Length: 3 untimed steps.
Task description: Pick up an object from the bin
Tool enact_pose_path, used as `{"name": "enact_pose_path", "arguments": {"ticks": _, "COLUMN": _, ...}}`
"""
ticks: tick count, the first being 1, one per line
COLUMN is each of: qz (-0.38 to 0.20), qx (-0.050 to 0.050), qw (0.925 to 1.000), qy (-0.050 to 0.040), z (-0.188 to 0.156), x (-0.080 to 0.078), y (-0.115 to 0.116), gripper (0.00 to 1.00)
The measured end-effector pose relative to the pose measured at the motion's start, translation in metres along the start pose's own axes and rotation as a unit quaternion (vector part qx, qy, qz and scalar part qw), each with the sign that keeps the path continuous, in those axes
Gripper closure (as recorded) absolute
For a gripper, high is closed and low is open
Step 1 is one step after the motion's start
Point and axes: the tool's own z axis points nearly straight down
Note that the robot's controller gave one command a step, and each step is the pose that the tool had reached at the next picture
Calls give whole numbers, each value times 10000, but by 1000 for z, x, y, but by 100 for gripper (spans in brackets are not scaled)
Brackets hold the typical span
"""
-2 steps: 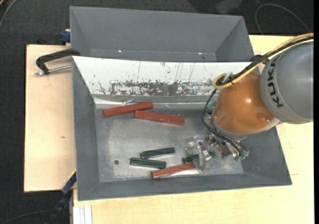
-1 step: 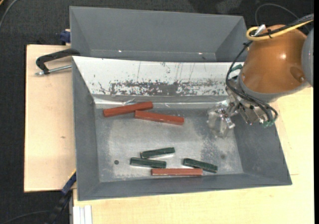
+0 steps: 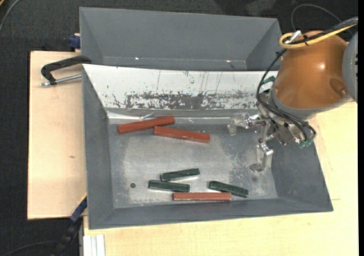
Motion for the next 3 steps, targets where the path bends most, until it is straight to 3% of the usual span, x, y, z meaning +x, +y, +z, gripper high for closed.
{"name": "enact_pose_path", "arguments": {"ticks": 1, "qz": -1200, "qx": -36, "qw": 9928, "qy": 39, "z": 100, "x": 5, "y": 80, "gripper": 0}}
{"name": "enact_pose_path", "arguments": {"ticks": 2, "qz": -1446, "qx": -13, "qw": 9895, "qy": -45, "z": 107, "x": -90, "y": 116, "gripper": 0}}
{"name": "enact_pose_path", "arguments": {"ticks": 3, "qz": -1418, "qx": -11, "qw": 9899, "qy": -5, "z": 107, "x": -86, "y": 113, "gripper": 100}}
